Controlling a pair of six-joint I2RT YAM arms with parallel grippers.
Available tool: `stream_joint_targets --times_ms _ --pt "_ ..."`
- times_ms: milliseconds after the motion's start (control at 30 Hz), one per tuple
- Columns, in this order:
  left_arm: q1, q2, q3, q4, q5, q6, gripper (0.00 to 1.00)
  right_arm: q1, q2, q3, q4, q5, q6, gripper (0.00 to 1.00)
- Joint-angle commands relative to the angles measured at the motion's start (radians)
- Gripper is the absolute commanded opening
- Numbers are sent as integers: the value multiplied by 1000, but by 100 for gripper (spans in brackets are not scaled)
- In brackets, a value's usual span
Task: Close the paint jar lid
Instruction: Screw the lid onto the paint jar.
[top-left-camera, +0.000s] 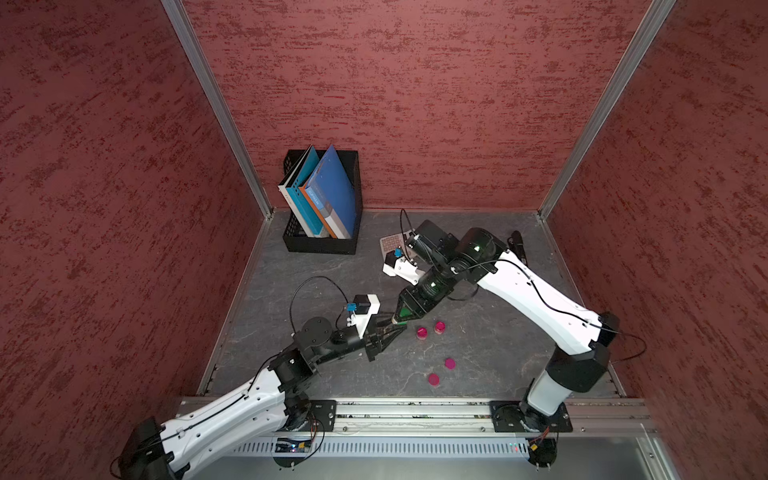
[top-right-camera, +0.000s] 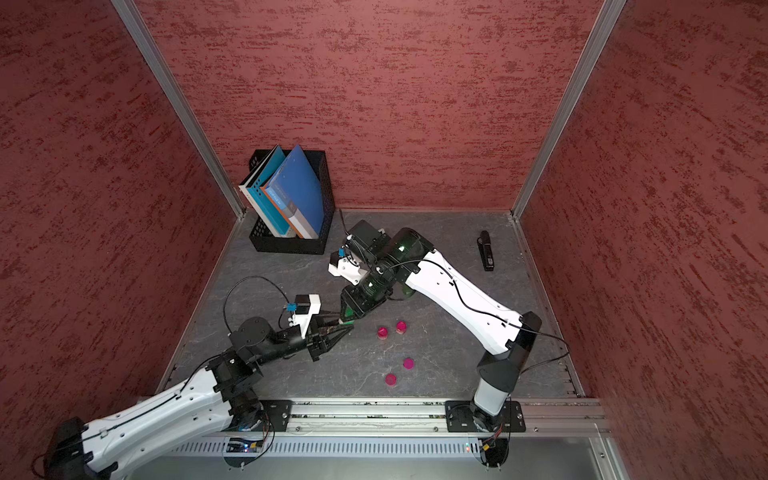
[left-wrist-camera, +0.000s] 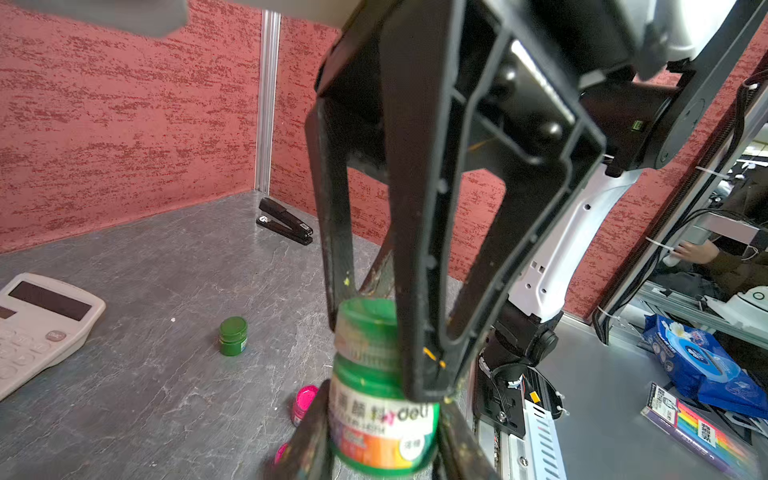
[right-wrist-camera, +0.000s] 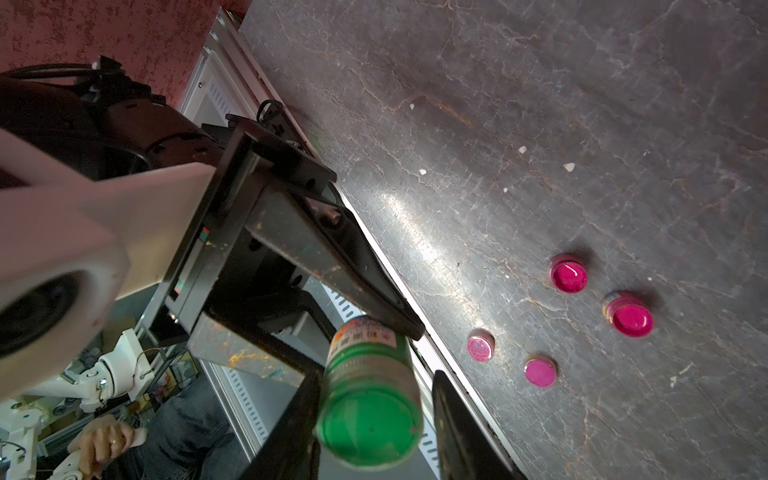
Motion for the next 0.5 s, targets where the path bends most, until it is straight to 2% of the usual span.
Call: stream_joint_targets --times_ms 0,200,467 --pt "-5 -5 30 12 -6 2 23 3 -4 29 10 -5 4 40" --pt "-8 -5 34 11 -18 9 23 4 -4 27 -6 -18 10 33" --pt "-22 -9 42 1 -77 26 22 3 -8 0 3 -22 38 30"
